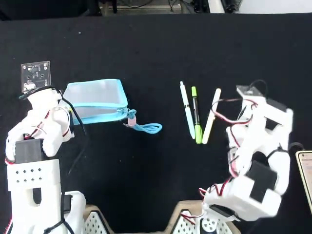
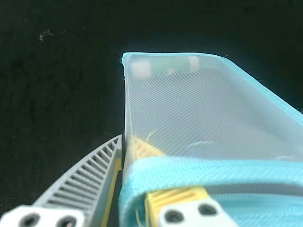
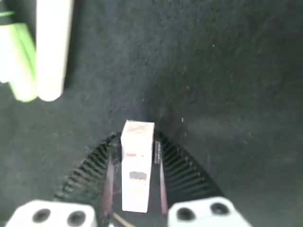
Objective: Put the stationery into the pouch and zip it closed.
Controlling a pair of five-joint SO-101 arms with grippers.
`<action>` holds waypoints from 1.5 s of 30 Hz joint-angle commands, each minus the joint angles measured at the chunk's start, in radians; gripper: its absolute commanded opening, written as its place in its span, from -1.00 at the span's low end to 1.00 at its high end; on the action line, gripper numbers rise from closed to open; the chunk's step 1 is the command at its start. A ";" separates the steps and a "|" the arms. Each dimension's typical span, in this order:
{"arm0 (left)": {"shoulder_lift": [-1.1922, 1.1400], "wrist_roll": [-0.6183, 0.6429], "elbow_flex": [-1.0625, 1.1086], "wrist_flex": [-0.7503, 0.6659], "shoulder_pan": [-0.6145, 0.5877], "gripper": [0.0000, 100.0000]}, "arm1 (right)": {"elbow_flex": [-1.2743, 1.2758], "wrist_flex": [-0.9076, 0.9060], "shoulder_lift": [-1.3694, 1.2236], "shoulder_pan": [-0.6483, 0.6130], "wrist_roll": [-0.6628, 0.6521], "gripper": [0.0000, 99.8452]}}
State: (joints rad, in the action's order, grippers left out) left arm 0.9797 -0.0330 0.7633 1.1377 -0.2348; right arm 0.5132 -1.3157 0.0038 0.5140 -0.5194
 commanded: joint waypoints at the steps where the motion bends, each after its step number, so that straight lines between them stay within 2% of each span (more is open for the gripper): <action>1: 0.000 0.009 -0.004 -0.020 -0.013 -0.94 | -0.114 -0.114 0.140 -0.029 -0.002 -0.98; 9: 0.000 0.009 -0.004 -0.020 -0.013 -0.94 | -0.131 -0.199 0.412 -0.204 0.021 -0.98; 14: 0.000 0.011 -0.004 -0.020 -0.013 -0.94 | -0.133 -0.195 0.613 -0.402 0.215 -0.98; 18: 0.000 0.011 -0.004 -0.018 -0.013 -0.94 | -0.131 -0.146 0.762 -0.621 0.376 -0.98; 23: 0.000 0.011 -0.002 -0.017 -0.013 -0.94 | -0.125 0.003 0.877 -0.878 0.508 -0.98; 28: 0.000 0.011 -0.002 -0.014 -0.013 -0.94 | -0.124 0.129 0.901 -1.068 0.591 -0.98; 33: 0.000 0.012 -0.001 -0.012 -0.007 -0.94 | -0.067 0.298 0.905 -1.172 0.605 -0.98; 38: 0.000 0.012 0.019 -0.018 -0.005 -0.94 | 0.099 0.549 0.906 -1.274 0.598 -0.98; 45: 0.000 0.012 0.025 -0.015 -0.013 -0.94 | 0.294 0.853 0.906 -1.286 0.598 -0.98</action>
State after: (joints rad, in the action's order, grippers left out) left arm 0.9828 -0.0330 0.7818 1.1377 -0.2348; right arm 0.7756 -0.5854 0.8815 -0.7610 0.0760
